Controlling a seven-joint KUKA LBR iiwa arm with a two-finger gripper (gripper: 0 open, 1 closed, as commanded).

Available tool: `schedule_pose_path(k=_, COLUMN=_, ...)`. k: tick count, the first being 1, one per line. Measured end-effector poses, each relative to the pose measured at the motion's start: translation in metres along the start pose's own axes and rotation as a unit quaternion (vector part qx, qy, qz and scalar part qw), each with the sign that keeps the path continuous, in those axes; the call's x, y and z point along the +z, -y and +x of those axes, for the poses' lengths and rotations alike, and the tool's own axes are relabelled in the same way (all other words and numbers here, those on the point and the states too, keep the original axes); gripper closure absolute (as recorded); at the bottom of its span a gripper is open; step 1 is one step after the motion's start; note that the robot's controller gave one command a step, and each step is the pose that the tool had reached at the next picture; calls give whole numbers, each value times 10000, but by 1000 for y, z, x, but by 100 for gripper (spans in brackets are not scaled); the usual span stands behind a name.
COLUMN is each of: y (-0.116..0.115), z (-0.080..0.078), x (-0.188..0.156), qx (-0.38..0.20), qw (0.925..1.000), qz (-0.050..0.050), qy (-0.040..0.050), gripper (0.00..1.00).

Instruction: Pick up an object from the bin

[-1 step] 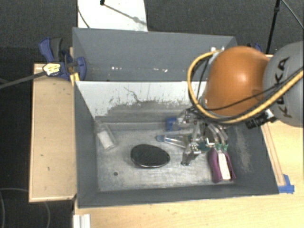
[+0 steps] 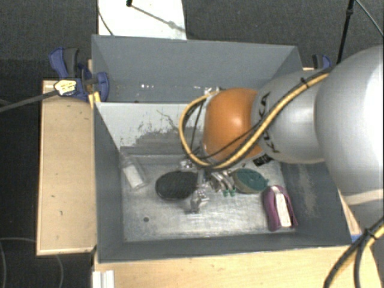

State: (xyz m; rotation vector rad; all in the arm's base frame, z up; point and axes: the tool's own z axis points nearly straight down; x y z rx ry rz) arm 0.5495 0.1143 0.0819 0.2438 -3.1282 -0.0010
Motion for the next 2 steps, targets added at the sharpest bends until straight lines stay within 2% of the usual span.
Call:
schedule_pose_path(k=1, y=1, z=-1, x=-4, qx=34, qw=10000, qz=0, qy=26, gripper=100)
schedule_pose_path(k=2, y=4, z=13, x=-160, qx=119, qw=9999, qz=2, qy=67, gripper=100)
